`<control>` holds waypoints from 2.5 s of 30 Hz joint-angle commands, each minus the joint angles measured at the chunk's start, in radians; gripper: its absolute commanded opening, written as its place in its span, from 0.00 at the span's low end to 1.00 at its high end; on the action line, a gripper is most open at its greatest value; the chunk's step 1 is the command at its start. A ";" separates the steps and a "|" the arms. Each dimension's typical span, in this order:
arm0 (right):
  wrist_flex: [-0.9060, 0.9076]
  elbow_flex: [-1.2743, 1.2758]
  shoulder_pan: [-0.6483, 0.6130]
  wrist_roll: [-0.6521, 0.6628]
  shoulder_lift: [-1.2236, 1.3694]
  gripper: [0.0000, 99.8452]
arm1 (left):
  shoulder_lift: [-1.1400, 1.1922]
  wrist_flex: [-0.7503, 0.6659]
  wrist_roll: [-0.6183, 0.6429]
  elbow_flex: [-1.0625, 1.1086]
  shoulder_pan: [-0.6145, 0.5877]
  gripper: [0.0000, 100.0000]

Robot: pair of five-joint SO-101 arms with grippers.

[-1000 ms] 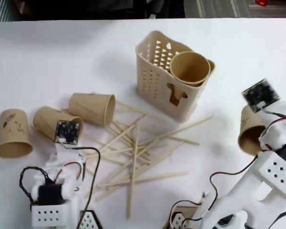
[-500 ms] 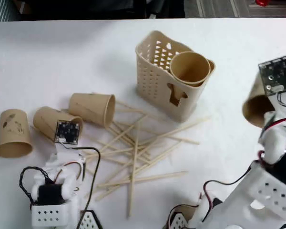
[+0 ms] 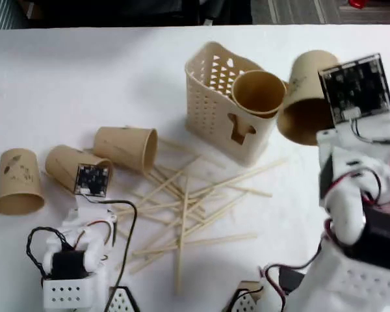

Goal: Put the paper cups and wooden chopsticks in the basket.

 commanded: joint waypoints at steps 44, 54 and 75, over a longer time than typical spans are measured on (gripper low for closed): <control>-0.042 -0.479 -0.259 -0.440 0.595 0.32 | 0.005 0.005 -0.006 -0.003 0.001 0.03; -0.002 -0.494 -0.321 -0.437 0.581 0.30 | 0.005 0.005 -0.006 -0.003 0.002 0.03; 0.209 0.101 -0.315 -0.213 0.015 0.30 | 0.005 -0.072 -0.684 -0.347 -0.056 0.03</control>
